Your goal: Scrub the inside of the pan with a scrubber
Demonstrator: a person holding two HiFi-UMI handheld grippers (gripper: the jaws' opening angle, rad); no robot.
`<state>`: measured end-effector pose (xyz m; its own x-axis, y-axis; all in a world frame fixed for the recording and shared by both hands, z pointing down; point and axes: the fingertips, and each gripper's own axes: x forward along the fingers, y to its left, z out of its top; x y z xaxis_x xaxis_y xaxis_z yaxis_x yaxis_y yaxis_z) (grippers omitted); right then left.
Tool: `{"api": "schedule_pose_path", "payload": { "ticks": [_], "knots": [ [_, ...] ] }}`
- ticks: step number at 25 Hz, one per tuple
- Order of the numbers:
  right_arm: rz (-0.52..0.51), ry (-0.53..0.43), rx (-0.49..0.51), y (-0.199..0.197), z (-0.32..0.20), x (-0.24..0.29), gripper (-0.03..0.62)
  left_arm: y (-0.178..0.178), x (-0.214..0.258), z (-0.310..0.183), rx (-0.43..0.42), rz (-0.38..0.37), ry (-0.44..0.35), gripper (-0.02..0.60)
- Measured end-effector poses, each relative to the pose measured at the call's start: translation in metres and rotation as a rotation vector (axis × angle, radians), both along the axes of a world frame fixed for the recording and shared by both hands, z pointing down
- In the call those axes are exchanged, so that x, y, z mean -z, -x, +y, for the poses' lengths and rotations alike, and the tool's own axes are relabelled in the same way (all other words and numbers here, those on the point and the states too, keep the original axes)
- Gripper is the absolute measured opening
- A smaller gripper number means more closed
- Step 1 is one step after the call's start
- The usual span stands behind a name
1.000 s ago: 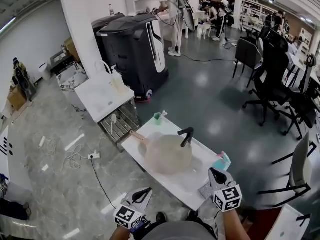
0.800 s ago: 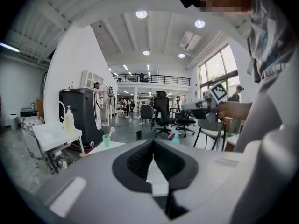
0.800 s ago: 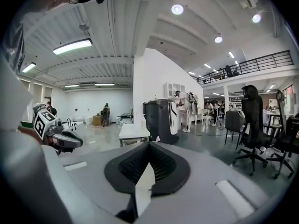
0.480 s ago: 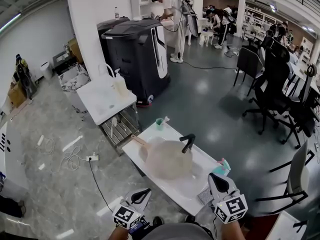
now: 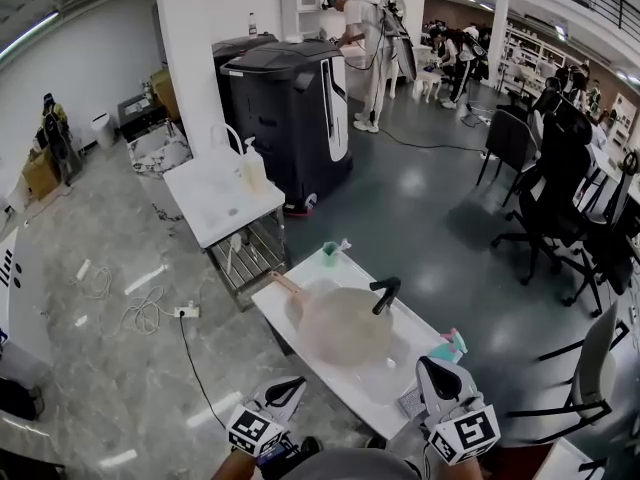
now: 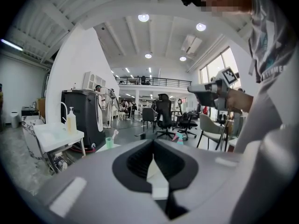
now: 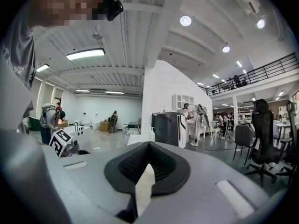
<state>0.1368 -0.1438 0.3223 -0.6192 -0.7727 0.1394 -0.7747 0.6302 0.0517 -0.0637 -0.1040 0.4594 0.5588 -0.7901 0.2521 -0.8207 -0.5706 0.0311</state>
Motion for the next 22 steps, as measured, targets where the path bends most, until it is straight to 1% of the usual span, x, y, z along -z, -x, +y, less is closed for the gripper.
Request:
{"api": "schedule_pose_path", "payload": {
  "ticks": [9,13,22],
  "knots": [
    [0.005,-0.005,0.030,0.020,0.000,0.007,0.000,0.014,-0.003,-0.006,0.011,0.001,-0.007,0.002],
    [0.063,-0.023,0.026,0.026,0.001,0.007,0.000,0.018,-0.002,-0.006,0.017,0.003,-0.005,0.002],
    [0.073,0.020,0.016,0.026,0.002,-0.006,-0.002,0.020,-0.007,-0.004,0.014,0.009,0.001,0.002]
  ]
}}
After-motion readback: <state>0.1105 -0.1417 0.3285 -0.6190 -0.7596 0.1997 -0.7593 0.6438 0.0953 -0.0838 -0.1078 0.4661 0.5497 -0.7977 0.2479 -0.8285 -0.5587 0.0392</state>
